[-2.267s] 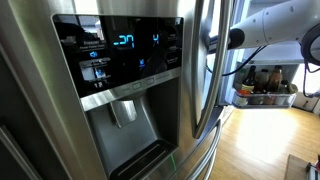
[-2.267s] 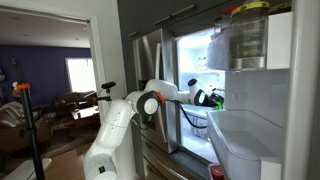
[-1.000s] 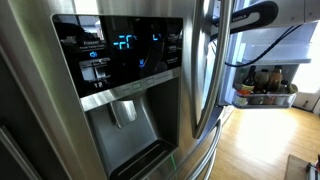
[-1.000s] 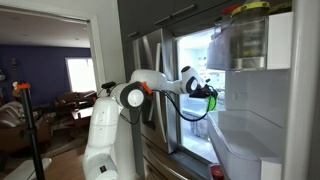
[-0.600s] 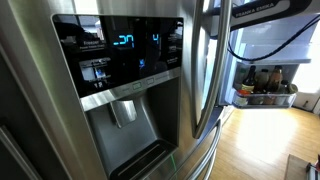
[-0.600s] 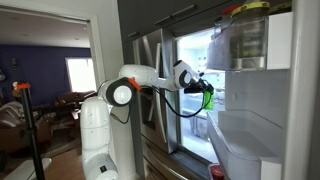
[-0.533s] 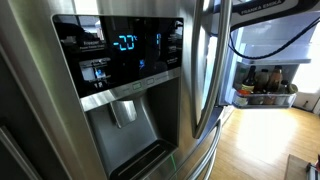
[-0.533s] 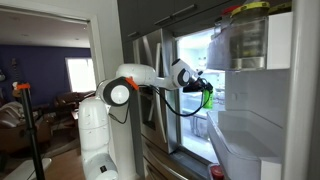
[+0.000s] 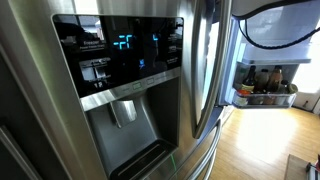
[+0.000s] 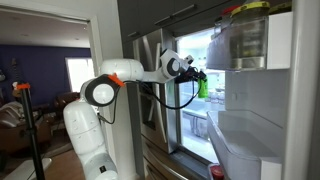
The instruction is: Put the green bottle on top tray of fridge, then put it on the top fridge side rack
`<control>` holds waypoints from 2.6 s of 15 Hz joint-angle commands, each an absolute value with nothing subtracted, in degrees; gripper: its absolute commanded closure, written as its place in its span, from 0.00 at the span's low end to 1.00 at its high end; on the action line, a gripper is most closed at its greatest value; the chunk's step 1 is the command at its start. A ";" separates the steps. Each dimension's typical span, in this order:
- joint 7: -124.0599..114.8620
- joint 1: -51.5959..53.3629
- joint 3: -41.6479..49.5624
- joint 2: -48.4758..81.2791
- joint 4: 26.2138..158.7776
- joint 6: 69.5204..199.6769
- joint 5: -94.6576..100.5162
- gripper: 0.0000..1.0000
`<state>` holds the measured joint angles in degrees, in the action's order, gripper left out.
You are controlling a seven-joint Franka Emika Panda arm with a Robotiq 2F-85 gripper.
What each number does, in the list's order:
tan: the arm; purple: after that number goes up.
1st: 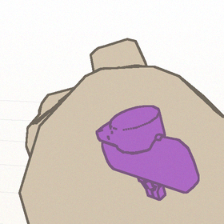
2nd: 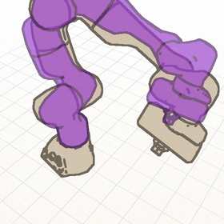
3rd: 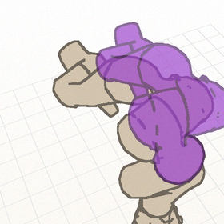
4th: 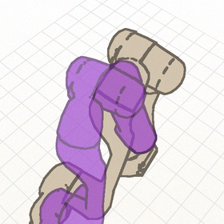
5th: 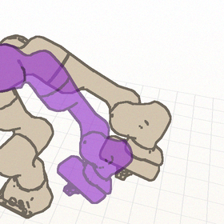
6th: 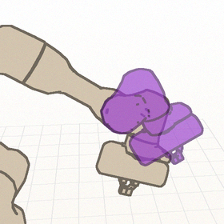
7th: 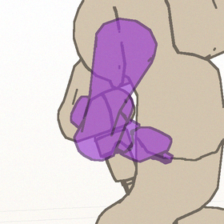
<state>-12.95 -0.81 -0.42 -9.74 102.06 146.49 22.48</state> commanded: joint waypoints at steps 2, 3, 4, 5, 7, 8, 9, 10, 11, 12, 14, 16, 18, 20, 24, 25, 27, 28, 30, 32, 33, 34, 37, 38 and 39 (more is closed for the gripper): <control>-18.64 -4.11 -2.79 -10.11 100.34 151.44 28.69 0.63; -19.12 -4.51 -3.09 -9.41 99.04 152.50 29.60 0.63; -20.13 -3.99 -2.63 -9.07 98.44 153.77 30.98 0.63; -20.68 -4.19 -2.77 -8.53 97.30 155.11 31.95 0.63; -22.39 -4.33 -2.83 -7.46 94.99 157.07 33.99 0.63; -23.05 -4.26 -2.83 -6.87 93.79 157.87 34.79 0.63; -23.56 -4.20 -2.86 -6.07 92.37 158.56 35.58 0.63; -24.35 -4.33 -2.92 -5.18 90.97 159.01 36.89 0.63; -21.74 -3.32 -2.22 -7.54 94.22 157.60 33.88 0.63; -21.92 -3.29 -2.23 -7.15 93.54 157.71 34.07 0.38; -21.92 -3.29 -2.23 -7.04 93.53 157.71 34.06 0.38; -21.92 -3.29 -2.23 -7.04 93.53 157.71 34.06 0.38; -21.92 -3.29 -2.23 -7.04 93.53 157.71 34.06 0.38; -21.92 -3.29 -2.23 -7.03 93.53 157.71 34.06 0.38; -21.63 -3.23 -2.12 -5.86 90.54 158.90 33.54 0.63; -21.56 -3.06 -2.14 -5.48 89.51 159.28 32.95 0.63; -21.68 -2.84 -2.20 -4.48 87.24 159.79 32.20 0.63; -22.26 -2.84 -2.26 -3.69 85.76 159.97 32.29 0.63; -23.76 -2.86 -2.24 -1.76 82.96 160.92 31.77 0.63; -25.28 -2.77 -2.27 0.27 80.54 161.25 30.24 0.63; -25.56 -2.60 -2.35 1.34 79.47 161.11 28.77 0.63; -25.98 -2.53 -2.46 2.35 78.48 161.01 27.86 0.63; -27.02 -2.48 -2.65 5.46 75.09 161.50 26.16 0.63; -27.67 -2.50 -2.65 6.59 73.73 162.00 26.04 0.63; -28.22 -2.49 -2.67 7.54 72.51 162.12 25.79 0.63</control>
<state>-26.37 -2.59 -2.60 3.76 77.44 160.83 27.05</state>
